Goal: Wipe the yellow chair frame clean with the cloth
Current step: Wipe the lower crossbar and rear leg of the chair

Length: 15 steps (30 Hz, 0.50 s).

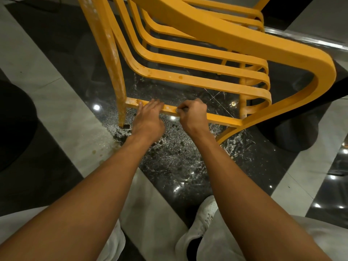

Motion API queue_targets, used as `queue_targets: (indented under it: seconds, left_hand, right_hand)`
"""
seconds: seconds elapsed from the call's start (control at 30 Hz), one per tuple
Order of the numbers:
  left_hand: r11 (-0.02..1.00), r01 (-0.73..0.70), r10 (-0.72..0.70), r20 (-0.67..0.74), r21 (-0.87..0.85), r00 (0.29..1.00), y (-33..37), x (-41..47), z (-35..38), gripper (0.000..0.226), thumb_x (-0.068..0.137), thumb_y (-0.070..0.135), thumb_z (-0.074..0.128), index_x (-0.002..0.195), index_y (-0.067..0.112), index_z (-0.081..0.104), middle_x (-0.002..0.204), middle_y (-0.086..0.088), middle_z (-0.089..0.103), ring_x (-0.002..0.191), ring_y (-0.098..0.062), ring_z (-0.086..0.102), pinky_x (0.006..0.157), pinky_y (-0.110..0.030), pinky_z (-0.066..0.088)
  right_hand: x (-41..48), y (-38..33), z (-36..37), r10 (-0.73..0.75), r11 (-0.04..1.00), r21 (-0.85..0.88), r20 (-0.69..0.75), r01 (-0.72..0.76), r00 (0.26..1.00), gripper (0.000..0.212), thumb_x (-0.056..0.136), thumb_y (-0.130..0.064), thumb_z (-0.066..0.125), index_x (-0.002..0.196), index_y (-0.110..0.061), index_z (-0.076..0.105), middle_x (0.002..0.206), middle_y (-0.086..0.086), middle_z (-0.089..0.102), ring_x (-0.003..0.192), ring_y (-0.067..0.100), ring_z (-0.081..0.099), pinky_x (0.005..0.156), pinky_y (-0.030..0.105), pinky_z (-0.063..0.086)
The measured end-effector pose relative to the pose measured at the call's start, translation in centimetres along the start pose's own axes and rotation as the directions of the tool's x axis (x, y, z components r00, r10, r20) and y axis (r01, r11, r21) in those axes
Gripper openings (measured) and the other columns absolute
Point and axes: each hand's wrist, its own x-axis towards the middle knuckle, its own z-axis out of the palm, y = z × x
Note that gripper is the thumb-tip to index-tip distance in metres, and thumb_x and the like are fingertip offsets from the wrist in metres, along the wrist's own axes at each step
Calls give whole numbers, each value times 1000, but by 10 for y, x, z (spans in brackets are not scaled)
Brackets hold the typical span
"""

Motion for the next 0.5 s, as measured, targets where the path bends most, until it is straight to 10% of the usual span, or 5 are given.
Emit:
queue_targets:
  seconds: [0.5]
  left_hand:
    - [999, 16, -16, 1, -31, 1000, 0, 2, -1, 70, 99, 6, 63, 163, 16, 37, 171, -3, 34, 162, -17, 19, 134, -42, -3]
  right_hand:
    - [-1, -2, -3, -60, 995, -76, 36, 63, 998, 13, 96, -11, 71, 104, -8, 82, 110, 15, 60, 83, 23, 61, 85, 35, 57]
